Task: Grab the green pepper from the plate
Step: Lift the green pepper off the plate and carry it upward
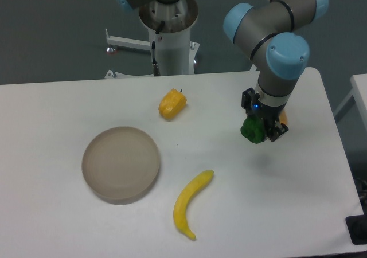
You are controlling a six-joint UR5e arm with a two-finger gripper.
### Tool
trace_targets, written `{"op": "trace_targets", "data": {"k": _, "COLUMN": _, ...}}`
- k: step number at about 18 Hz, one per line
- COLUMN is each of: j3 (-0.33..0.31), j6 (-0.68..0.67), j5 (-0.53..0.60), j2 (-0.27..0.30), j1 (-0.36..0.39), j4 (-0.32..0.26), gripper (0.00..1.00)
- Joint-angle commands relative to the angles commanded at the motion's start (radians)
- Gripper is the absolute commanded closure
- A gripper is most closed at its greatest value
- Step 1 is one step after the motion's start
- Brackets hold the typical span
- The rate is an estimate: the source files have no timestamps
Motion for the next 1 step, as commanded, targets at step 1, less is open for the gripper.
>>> {"op": "trace_targets", "data": {"k": 1, "j3": 0.000, "j6": -0.002, "j5": 0.000, "j2": 0.000, "j1": 0.000, "j4": 0.000, "gripper": 0.66}}
